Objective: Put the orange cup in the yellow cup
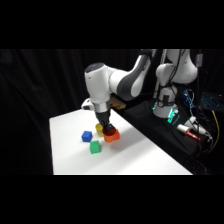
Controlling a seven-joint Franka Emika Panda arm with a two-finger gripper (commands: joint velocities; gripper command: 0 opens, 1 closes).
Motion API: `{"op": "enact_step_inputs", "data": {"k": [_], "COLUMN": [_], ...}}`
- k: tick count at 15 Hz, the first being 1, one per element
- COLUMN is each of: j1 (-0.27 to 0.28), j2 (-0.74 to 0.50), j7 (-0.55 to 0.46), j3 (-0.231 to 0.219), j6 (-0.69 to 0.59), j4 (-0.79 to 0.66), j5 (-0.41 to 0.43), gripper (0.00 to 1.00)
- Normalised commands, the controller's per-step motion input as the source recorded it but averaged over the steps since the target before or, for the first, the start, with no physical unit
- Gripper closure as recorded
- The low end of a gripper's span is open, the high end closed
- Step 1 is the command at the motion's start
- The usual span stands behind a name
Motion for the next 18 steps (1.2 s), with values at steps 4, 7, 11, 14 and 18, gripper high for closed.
{"op": "enact_step_inputs", "data": {"k": [4, 7, 11, 14, 18], "j1": [-0.141, -0.138, -0.121, -0.093, -0.063], "j2": [-0.09, -0.08, -0.06, -0.04, -0.02], "j7": [-0.12, -0.12, -0.12, -0.12, -0.13], "j3": [-0.059, -0.056, -0.037, -0.020, -0.003], "j6": [-0.19, -0.16, -0.14, -0.11, -0.07], "j4": [0.14, 0.12, 0.10, 0.06, 0.02], "j5": [-0.049, -0.029, 0.016, 0.058, 0.094], "gripper": [0.97, 0.97, 0.97, 0.97, 0.97]}}
